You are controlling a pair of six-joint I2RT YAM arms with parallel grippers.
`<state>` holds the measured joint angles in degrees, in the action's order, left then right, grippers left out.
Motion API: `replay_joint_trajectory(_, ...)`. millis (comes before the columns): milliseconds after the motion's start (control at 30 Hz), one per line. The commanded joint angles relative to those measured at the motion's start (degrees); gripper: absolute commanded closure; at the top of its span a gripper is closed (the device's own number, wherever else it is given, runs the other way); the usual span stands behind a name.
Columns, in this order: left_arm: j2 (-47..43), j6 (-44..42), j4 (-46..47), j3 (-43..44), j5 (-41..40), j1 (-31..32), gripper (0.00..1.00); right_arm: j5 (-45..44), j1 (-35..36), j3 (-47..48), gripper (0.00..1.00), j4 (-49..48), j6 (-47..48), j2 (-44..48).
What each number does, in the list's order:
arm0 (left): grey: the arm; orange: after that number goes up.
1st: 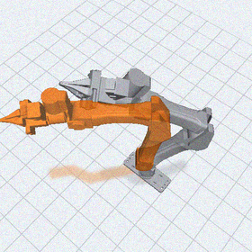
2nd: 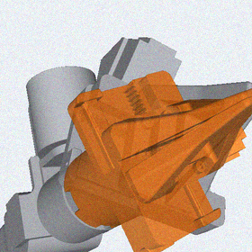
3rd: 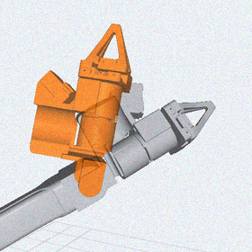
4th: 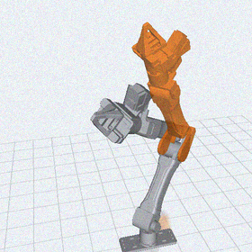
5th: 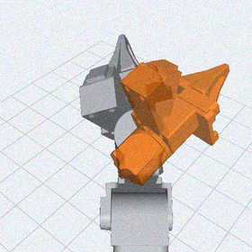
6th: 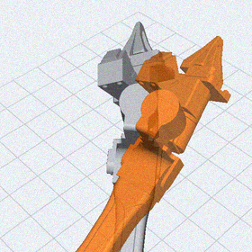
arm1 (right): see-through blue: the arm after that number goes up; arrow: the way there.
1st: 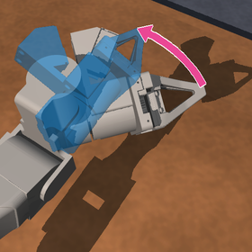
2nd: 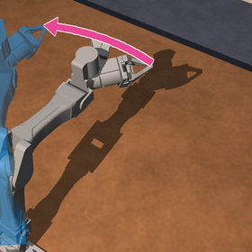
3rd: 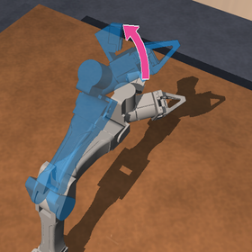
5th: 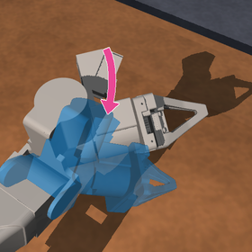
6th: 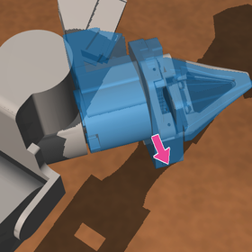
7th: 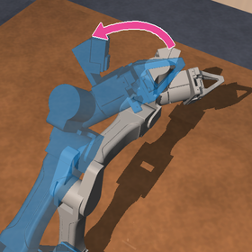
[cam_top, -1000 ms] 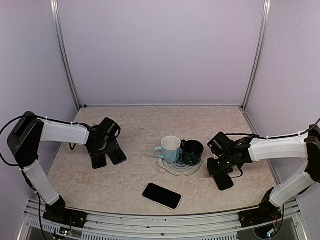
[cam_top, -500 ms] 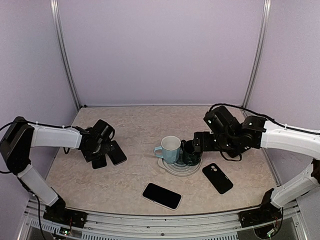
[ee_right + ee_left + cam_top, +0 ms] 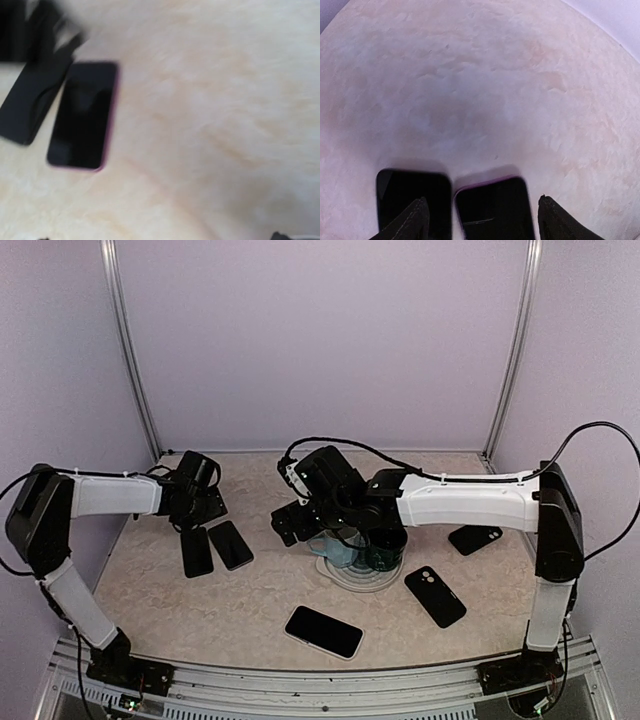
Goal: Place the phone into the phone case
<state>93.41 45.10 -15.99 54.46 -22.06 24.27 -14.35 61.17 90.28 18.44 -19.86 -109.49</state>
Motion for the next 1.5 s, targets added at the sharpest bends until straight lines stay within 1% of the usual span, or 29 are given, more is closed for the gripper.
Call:
replay_joint_trajectory(0, 8.4, -8.6, 6.8, 6.7, 7.3, -2.3, 0.28, 8.4, 0.9, 2.8, 0.05, -5.4, 3.1, -2.7)
replay_joint_trajectory(133, 17.8, -11.7, 6.0, 13.1, 8.6, -2.3, 0.29, 11.1, 1.2, 4.5, 0.05, -4.3, 3.3, -6.0)
replay_joint_trajectory(200, 20.5, -12.9, 6.6, 14.4, 8.7, -2.6, 0.28, 11.8, 1.4, 5.1, 0.05, -3.5, 3.3, -7.2)
replay_joint_trajectory(333, 22.6, -12.8, 7.2, 14.9, 7.9, -3.3, 0.28, 13.4, 1.8, 4.8, 0.05, -3.7, 3.2, -8.2)
replay_joint_trajectory(400, 22.9, -11.9, 6.2, 14.6, 8.7, -3.3, 0.28, 13.8, 2.0, 4.7, 0.05, -3.8, 3.0, -8.4)
replay_joint_trajectory(467, 23.0, -10.1, 6.0, 13.0, 10.1, -3.1, 0.3, 13.6, 2.1, 4.7, 0.05, -3.9, 3.0, -8.8)
replay_joint_trajectory(600, 20.5, -7.4, 8.6, 5.6, 13.1, -1.2, 0.39, 11.7, 2.2, 5.5, 0.05, -3.5, 3.4, -10.1)
replay_joint_trajectory(700, 17.7, -7.5, 10.2, 1.5, 11.7, 1.4, 0.44, 10.9, 2.3, 6.9, 0.04, -3.3, 4.6, -12.3)
replay_joint_trajectory(800, 16.0, -7.7, 9.2, -0.2, 8.7, 4.1, 0.46, 9.4, 2.3, 9.2, 0.03, -3.3, 6.2, -15.6)
replay_joint_trajectory(900, 14.6, -6.6, 7.7, -2.1, 7.0, 5.4, 0.48, 8.1, 2.4, 14.4, 0.01, -1.0, 7.0, -21.4)
replay_joint_trajectory(967, 13.4, -5.6, 7.9, -4.2, 7.8, 5.6, 0.49, 8.3, 2.4, 18.3, 0.01, 1.1, 7.4, -24.8)
replay_joint_trajectory(1067, 11.0, -3.0, 8.5, -7.7, 12.1, 6.2, 0.51, 7.5, 3.1, 22.2, 0.01, 4.4, 6.7, -27.6)
replay_joint_trajectory(1133, 9.0, -0.2, 9.3, -10.6, 14.3, 7.1, 0.52, 6.7, 4.0, 21.0, 0.01, 4.2, 6.1, -27.1)
replay_joint_trajectory(1233, 5.6, 4.0, 11.2, -15.8, 16.6, 8.4, 0.56, 5.5, 5.8, 16.5, 0.01, 1.4, 5.3, -24.4)
replay_joint_trajectory(1300, 3.1, 4.2, 12.4, -17.6, 16.0, 9.8, 0.57, 5.6, 6.7, 12.9, 0.01, -1.3, 5.1, -22.3)
replay_joint_trajectory(1367, 1.1, 3.4, 11.7, -17.7, 14.2, 10.7, 0.56, 7.4, 6.9, 9.5, 0.01, -4.5, 5.7, -20.7)
replay_joint_trajectory(1433, 0.4, 3.0, 10.7, -17.5, 14.0, 10.7, 0.56, 8.7, 6.8, 9.0, 0.01, -5.4, 7.4, -20.7)
replay_joint_trajectory(1467, -0.2, 3.4, 10.2, -17.6, 14.1, 10.7, 0.57, 8.7, 6.8, 10.3, 0.01, -4.0, 8.3, -21.6)
